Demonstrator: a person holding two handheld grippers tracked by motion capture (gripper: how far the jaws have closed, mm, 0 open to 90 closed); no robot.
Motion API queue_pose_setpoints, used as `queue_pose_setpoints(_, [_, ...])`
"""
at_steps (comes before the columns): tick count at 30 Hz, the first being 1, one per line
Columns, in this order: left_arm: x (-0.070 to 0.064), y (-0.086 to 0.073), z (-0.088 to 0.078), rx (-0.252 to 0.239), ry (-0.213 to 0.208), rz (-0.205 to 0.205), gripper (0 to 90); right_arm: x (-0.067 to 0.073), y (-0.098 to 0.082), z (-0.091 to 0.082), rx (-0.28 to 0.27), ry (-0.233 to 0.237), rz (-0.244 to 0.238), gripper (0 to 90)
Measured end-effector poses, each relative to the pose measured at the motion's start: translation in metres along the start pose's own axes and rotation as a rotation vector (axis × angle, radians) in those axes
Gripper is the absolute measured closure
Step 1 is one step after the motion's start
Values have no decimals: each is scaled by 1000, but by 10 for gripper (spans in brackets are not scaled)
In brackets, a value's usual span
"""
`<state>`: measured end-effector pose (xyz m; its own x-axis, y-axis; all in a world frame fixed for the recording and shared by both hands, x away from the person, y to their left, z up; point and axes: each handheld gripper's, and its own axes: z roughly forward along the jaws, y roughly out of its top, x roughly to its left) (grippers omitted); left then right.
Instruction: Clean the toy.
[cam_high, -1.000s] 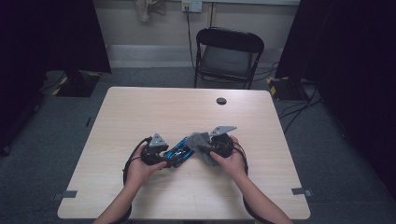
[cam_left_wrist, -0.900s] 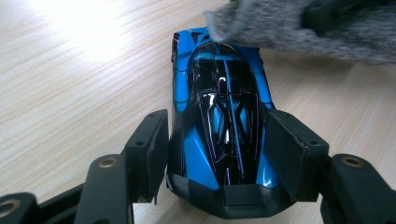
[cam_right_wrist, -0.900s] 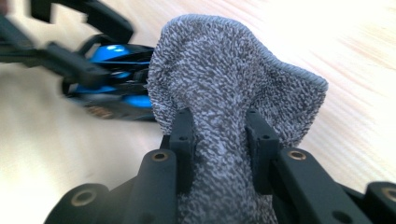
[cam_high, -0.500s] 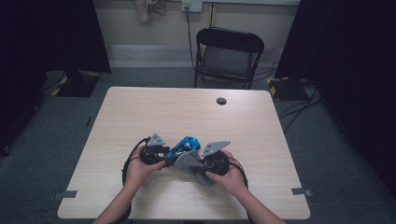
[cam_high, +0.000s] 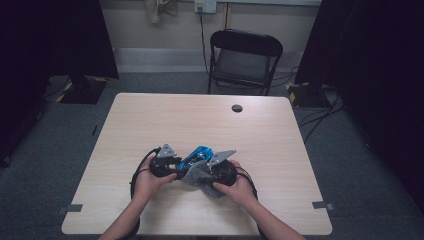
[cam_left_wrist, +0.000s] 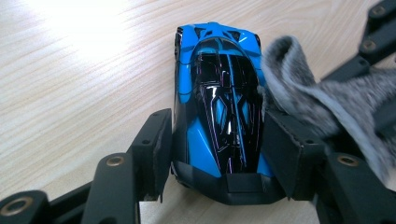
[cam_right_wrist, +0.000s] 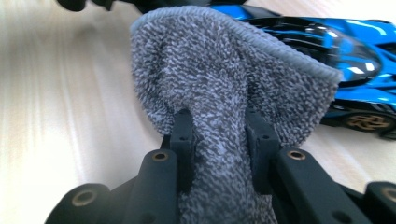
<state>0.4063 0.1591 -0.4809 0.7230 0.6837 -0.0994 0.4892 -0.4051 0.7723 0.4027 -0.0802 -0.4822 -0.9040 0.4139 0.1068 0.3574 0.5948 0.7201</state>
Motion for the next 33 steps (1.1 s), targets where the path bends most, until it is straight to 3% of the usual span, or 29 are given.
queue_pose_setpoints(5, [1, 0, -2, 7, 9, 25, 449, -12, -3, -2, -28, -26, 42, 699])
queue_pose_setpoints(7, [0, -1, -2, -2, 0, 14, 459, -16, -4, -3, -34, -38, 48, 698])
queue_pose_setpoints(10, [2, -1, -3, -24, 14, 24, 530, -22, -5, -5, -37, -49, 68, 698])
queue_pose_setpoints(12, [2, -1, -3, -23, 13, 25, 531, -25, -5, -5, -41, -47, 79, 698])
queue_pose_setpoints(22, [2, 0, -3, -12, 14, 25, 527, -25, -5, -6, -36, -56, 74, 698])
queue_pose_setpoints(33, [1, 0, -3, -7, 12, 7, 527, -40, -7, -12, -33, -96, 97, 698])
